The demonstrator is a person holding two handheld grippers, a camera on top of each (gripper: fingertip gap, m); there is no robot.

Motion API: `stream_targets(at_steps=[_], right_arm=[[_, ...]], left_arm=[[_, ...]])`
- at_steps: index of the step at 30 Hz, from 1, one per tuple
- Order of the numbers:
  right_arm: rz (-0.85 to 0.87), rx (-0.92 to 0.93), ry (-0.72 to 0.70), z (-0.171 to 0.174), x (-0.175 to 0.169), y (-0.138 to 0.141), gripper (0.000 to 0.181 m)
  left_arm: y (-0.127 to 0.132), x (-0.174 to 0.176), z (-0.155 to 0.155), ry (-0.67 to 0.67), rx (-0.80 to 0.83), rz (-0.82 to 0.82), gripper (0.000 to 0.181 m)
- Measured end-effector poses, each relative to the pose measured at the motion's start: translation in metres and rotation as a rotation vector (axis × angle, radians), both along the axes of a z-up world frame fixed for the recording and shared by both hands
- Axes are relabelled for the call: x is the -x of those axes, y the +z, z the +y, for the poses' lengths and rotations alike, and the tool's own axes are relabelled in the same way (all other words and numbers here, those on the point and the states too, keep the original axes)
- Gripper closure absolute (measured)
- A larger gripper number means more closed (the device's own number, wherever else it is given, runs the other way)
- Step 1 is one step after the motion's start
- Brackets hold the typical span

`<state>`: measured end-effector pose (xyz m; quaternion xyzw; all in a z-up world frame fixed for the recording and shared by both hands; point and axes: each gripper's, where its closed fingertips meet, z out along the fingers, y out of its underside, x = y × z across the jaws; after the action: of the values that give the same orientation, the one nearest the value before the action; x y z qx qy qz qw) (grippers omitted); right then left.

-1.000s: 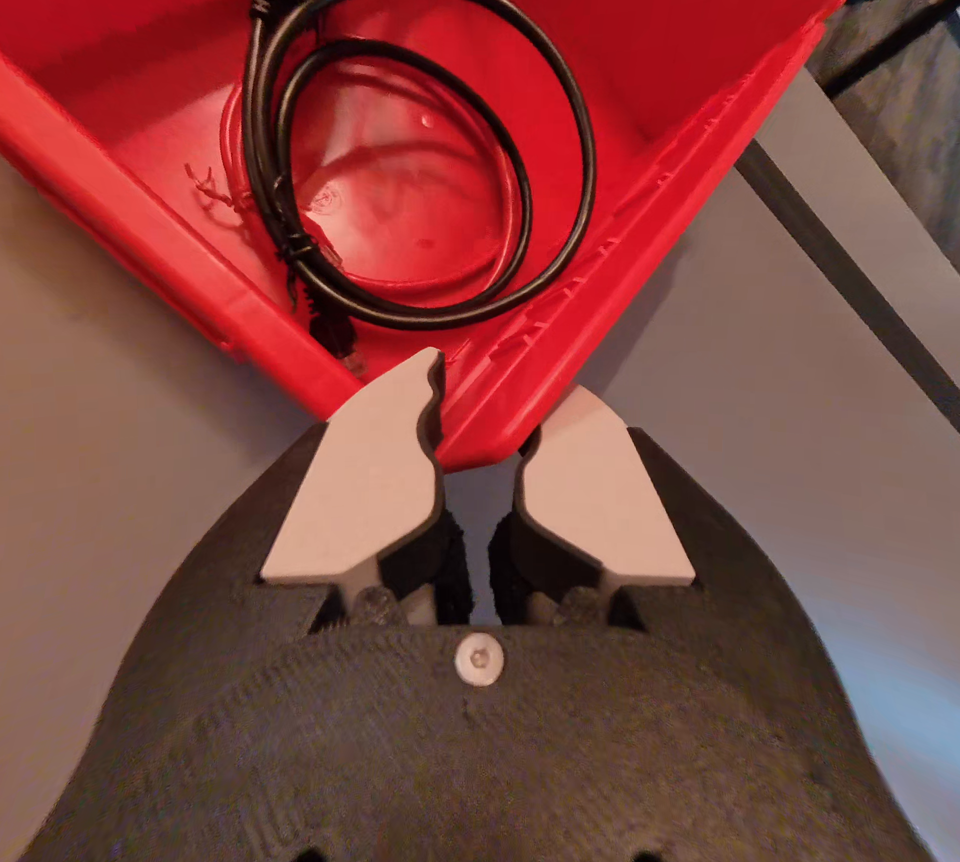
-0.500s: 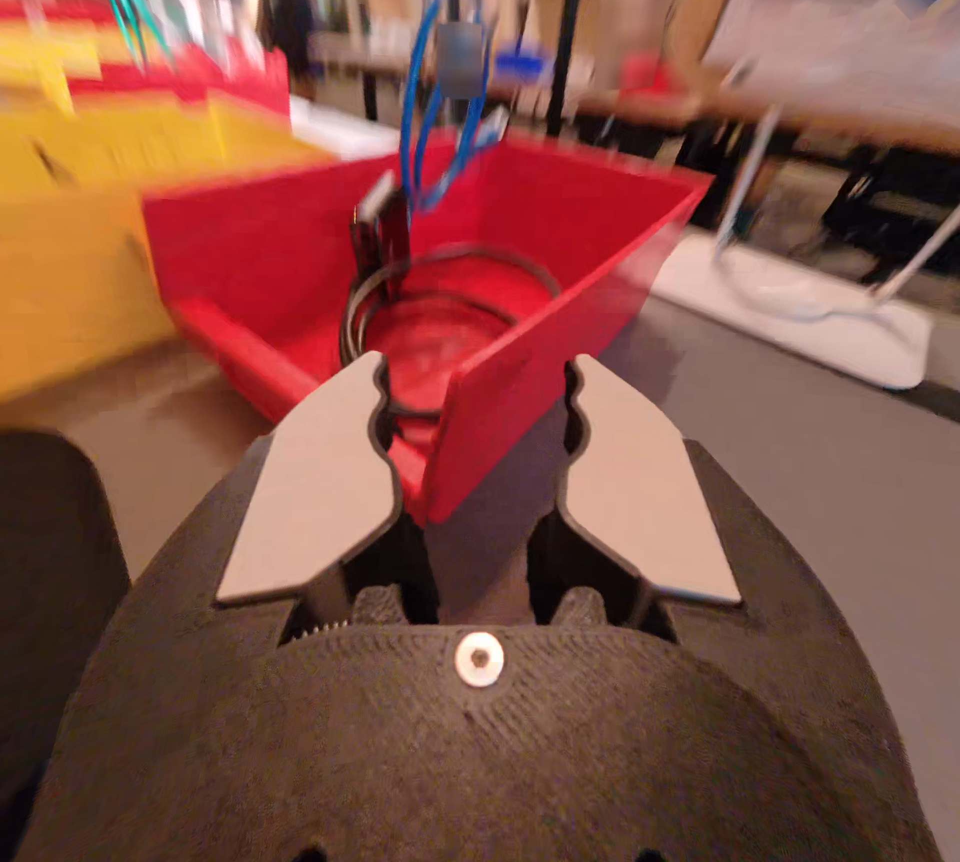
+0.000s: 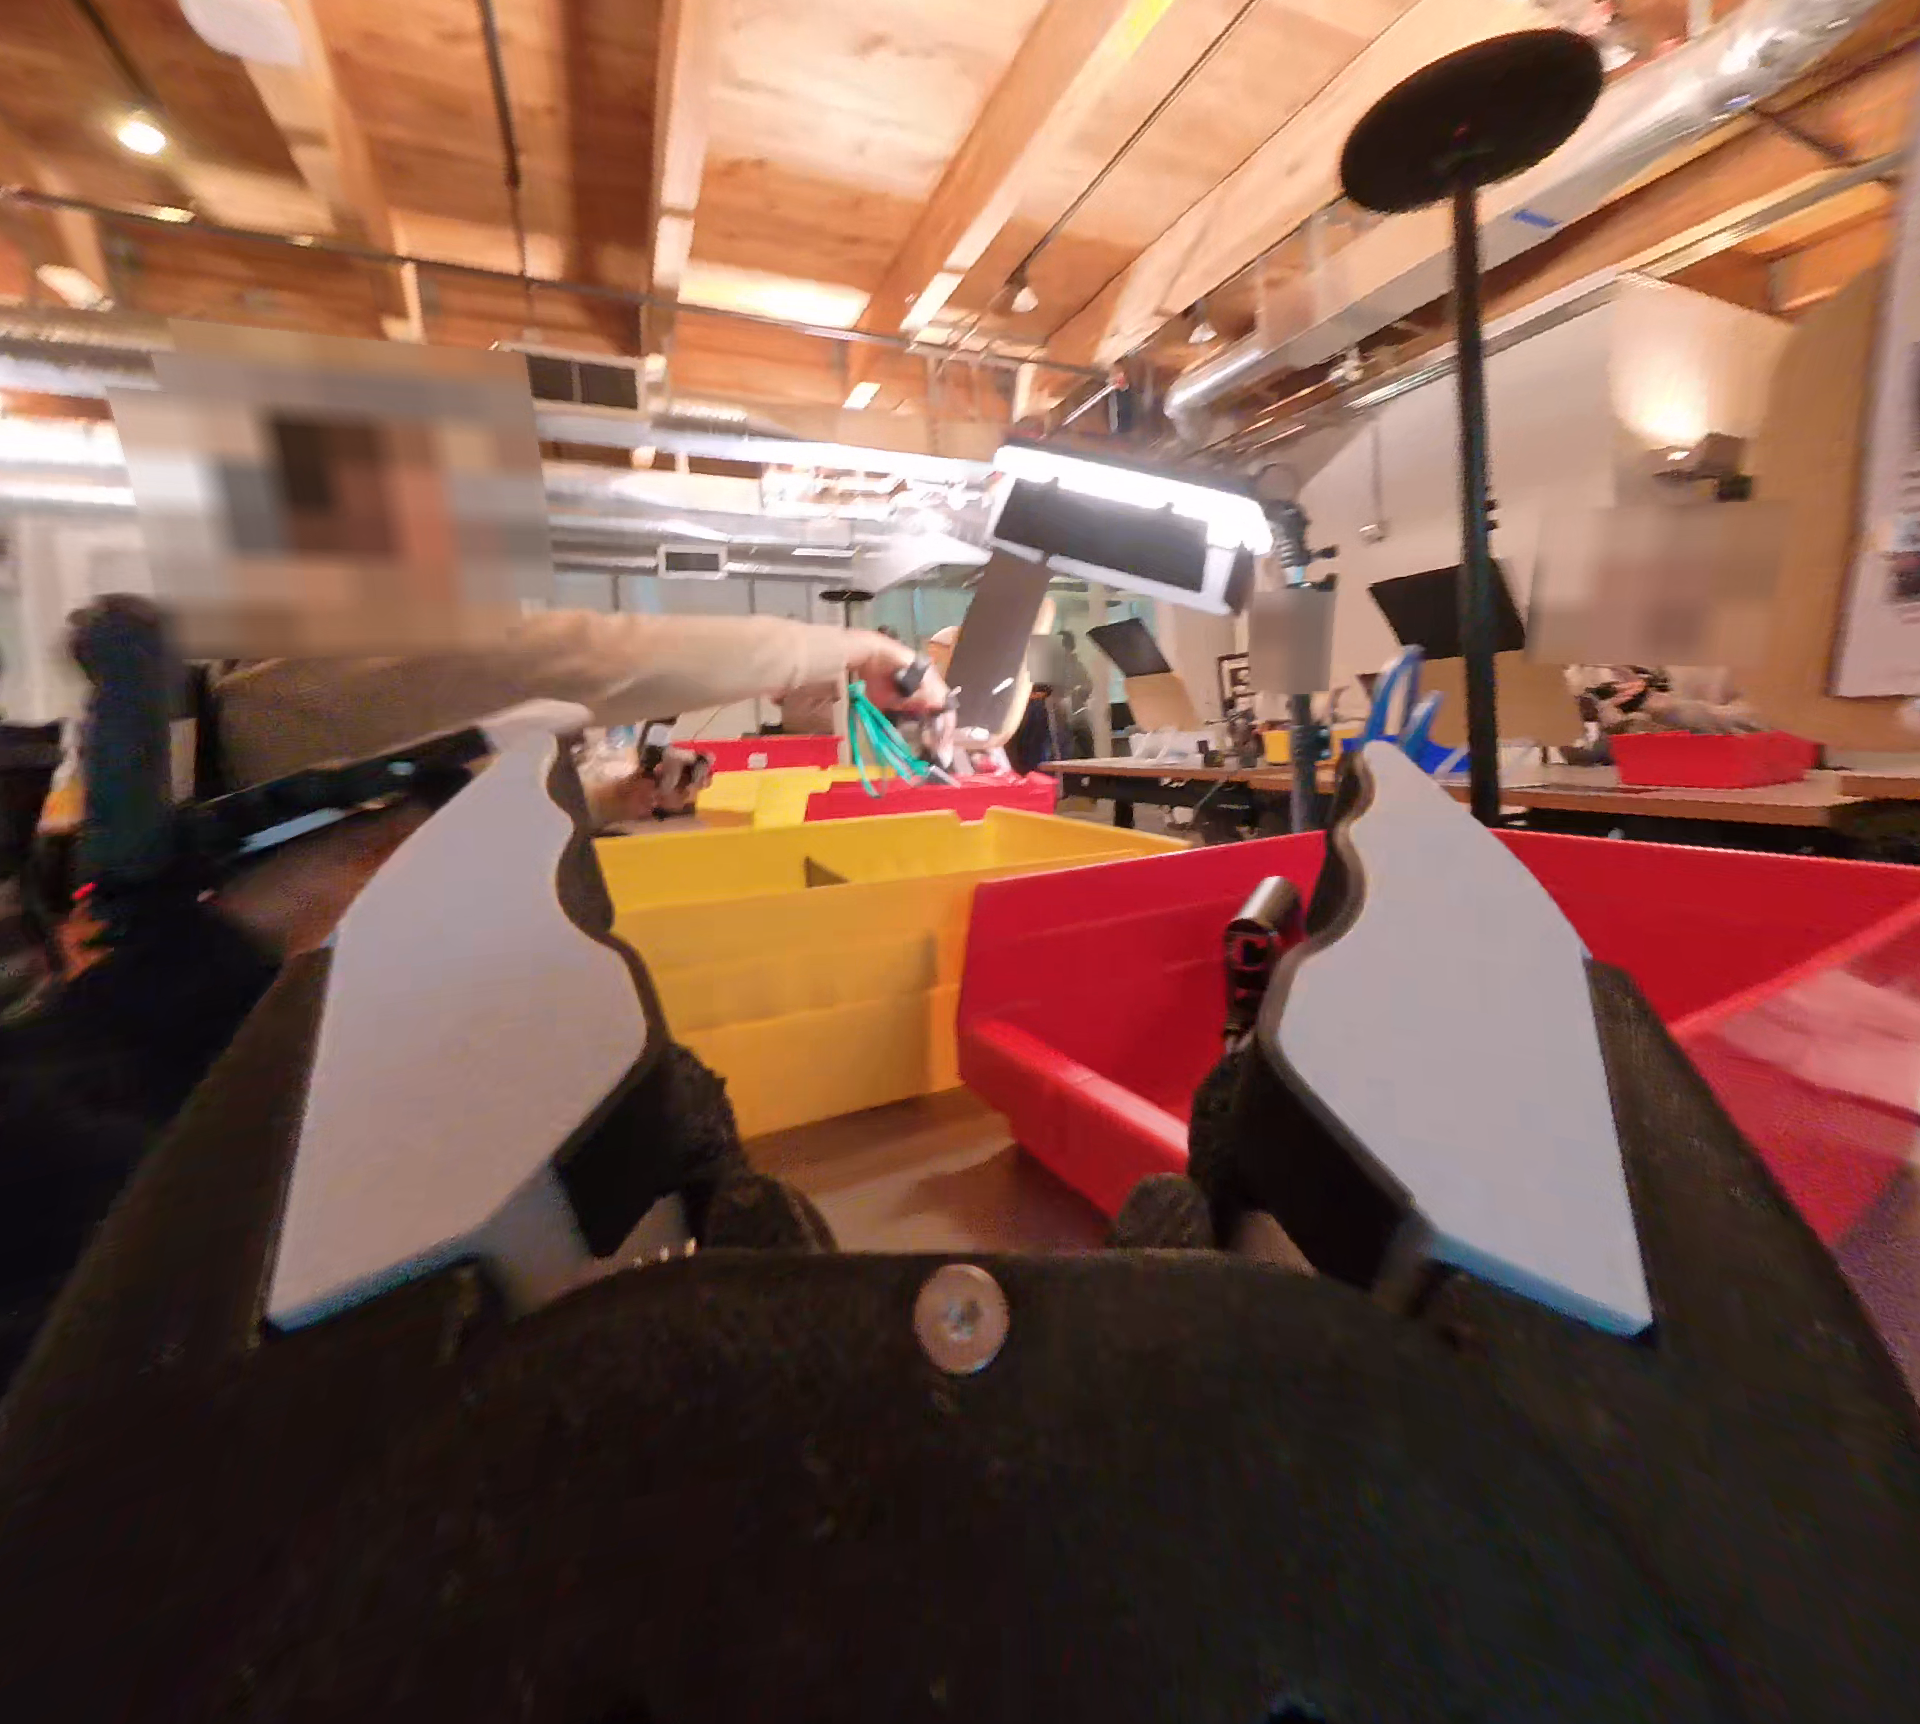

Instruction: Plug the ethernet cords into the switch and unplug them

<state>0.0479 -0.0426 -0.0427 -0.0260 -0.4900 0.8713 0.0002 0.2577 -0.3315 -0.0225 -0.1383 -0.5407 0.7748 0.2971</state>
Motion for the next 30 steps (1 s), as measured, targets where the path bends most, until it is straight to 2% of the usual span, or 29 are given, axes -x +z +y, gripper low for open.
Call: stream_targets(at_steps=[3,4,5,7,8,11,15,17,18,19,22,24,26,29,30], right_arm=[[0.090,-0.061,0.050,-0.011,-0.025,-0.009,0.053],[0.124,-0.084,0.062,-0.014,-0.031,-0.013,0.053],[0.157,-0.106,0.063,-0.017,-0.036,-0.017,0.054],[0.214,-0.151,0.065,-0.022,-0.041,-0.024,0.055],[0.227,-0.172,0.069,-0.024,-0.043,-0.028,0.057],[0.202,-0.213,0.053,-0.031,-0.039,-0.034,0.066],[0.201,-0.275,-0.020,-0.040,-0.034,-0.038,0.094],[0.248,-0.326,-0.059,-0.048,-0.039,-0.041,0.106],[0.269,-0.346,-0.074,-0.053,-0.043,-0.041,0.108],[0.268,-0.352,-0.076,-0.059,-0.047,-0.038,0.109],[0.129,-0.395,0.058,-0.080,-0.073,-0.029,0.100],[0.051,-0.502,0.115,-0.101,-0.087,-0.036,0.089],[0.027,-0.610,0.137,-0.119,-0.100,-0.054,0.081],[-0.018,-0.747,0.097,-0.136,-0.099,-0.085,0.088],[-0.028,-0.789,0.094,-0.139,-0.098,-0.090,0.093]], left_arm=[[-0.074,0.008,-0.038,-0.065,-0.249,-0.287,0.099],[-0.091,0.009,-0.043,-0.067,-0.281,-0.359,0.102],[-0.102,0.010,-0.046,-0.067,-0.286,-0.408,0.115],[-0.097,0.006,-0.044,-0.057,-0.258,-0.383,0.164],[-0.094,0.004,-0.042,-0.060,-0.232,-0.383,0.171],[-0.095,-0.002,-0.032,-0.076,-0.317,-0.469,0.172],[-0.101,-0.014,0.009,-0.152,-0.420,-0.752,0.173],[-0.092,-0.020,0.016,-0.130,-0.350,-0.727,0.153],[-0.087,-0.021,0.014,-0.114,-0.298,-0.681,0.136],[-0.084,-0.020,0.013,-0.120,-0.258,-0.633,0.126],[-0.087,-0.014,0.003,-0.192,-0.247,-0.488,0.108],[-0.091,-0.010,-0.008,-0.212,-0.275,-0.392,0.104],[-0.099,-0.007,-0.018,-0.218,-0.304,-0.324,0.103],[-0.117,0.002,-0.027,-0.219,-0.338,-0.318,0.106],[-0.122,0.006,-0.026,-0.238,-0.353,-0.350,0.117]])
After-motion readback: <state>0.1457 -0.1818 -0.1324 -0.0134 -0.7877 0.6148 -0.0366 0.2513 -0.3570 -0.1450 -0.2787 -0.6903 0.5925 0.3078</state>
